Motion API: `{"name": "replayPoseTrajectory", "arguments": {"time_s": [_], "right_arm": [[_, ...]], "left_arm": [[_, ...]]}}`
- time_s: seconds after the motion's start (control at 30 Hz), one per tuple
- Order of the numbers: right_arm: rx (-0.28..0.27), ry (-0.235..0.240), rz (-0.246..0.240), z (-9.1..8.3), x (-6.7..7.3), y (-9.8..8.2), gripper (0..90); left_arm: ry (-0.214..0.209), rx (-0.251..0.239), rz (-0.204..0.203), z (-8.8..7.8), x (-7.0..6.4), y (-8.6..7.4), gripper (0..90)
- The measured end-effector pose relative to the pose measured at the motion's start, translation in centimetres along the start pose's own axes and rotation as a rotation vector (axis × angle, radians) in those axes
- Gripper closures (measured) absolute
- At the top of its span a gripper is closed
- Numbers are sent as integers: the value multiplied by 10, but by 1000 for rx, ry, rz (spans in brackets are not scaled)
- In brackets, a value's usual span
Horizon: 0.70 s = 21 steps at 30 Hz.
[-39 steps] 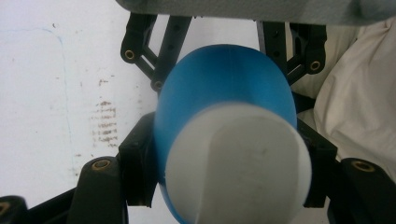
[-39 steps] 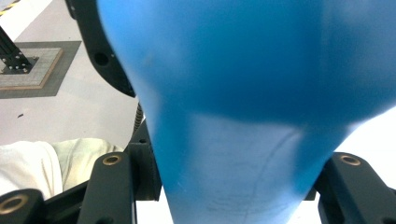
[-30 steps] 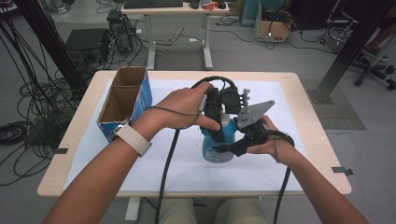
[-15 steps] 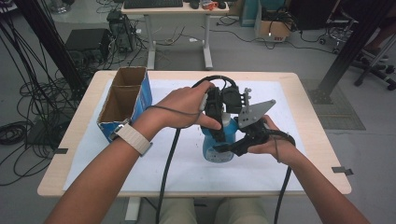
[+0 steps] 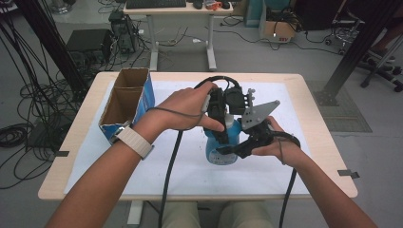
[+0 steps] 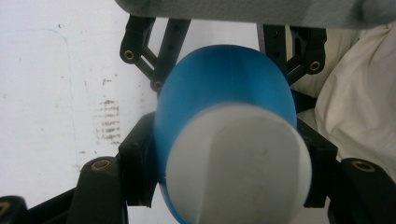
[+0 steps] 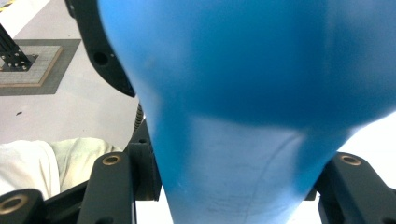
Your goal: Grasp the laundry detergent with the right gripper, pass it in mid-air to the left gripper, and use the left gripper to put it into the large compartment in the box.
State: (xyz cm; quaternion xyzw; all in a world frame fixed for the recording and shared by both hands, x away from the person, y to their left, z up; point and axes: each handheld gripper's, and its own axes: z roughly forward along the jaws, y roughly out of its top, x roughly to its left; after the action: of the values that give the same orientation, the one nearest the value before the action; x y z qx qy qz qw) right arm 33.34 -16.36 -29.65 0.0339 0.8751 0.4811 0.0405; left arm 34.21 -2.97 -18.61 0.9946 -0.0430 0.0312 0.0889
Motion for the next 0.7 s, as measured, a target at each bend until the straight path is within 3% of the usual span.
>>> {"name": "replayPoseTrajectory", "arguments": {"time_s": [0.27,0.33,0.4,0.63,0.7], "right_arm": [[2,4,-2,1,0,1,429],[2,5,-2,2,0,1,429],[4,5,-3,2,0,1,429],[5,-3,1,2,0,2,428],[2,2,-5,3,0,2,429]], "left_arm": [[-3,-2,-7,0,0,-2,376],[-2,-20,-37,1,-2,-2,376],[-3,-2,-8,0,0,-3,376],[-2,-19,-37,1,-2,-4,376],[-3,1,-8,-1,0,-4,376]]}}
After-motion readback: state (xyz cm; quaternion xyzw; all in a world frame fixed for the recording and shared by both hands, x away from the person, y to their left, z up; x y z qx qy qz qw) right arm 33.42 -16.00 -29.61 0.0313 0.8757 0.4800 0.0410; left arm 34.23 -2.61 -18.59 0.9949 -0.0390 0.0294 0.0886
